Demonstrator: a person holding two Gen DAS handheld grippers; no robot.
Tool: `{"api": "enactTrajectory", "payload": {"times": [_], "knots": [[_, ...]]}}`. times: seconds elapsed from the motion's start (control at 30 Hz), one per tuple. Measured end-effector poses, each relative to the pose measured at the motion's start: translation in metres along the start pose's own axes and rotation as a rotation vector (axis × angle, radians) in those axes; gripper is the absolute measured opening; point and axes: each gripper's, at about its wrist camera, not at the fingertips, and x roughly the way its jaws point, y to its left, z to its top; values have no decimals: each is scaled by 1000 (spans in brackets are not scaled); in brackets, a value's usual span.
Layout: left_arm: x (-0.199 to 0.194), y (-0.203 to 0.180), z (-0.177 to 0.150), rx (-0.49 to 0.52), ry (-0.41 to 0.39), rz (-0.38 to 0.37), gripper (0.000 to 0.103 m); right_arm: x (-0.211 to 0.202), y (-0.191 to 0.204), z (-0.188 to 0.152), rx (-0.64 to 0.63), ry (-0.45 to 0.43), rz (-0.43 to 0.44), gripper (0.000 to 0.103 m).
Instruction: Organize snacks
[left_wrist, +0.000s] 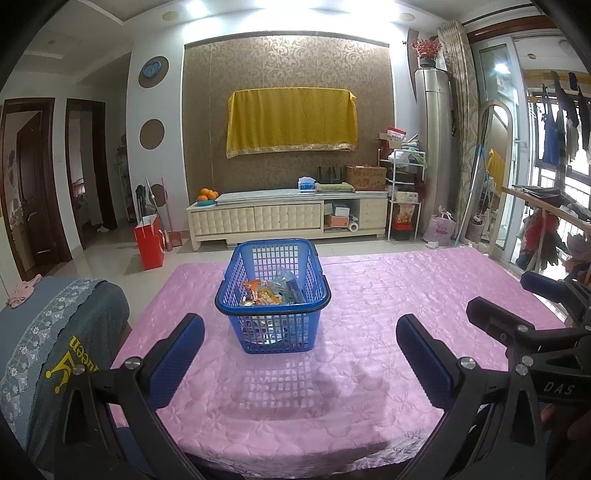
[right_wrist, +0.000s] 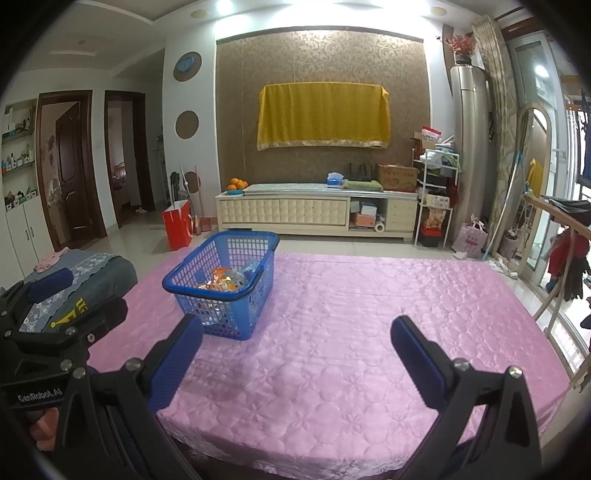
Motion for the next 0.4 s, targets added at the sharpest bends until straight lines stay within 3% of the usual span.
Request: {"api": "enactTrajectory", "payload": {"times": [0.4], "knots": [[0, 0, -3, 3, 0, 4, 103, -1, 2, 0, 1, 3, 1, 103]]}}
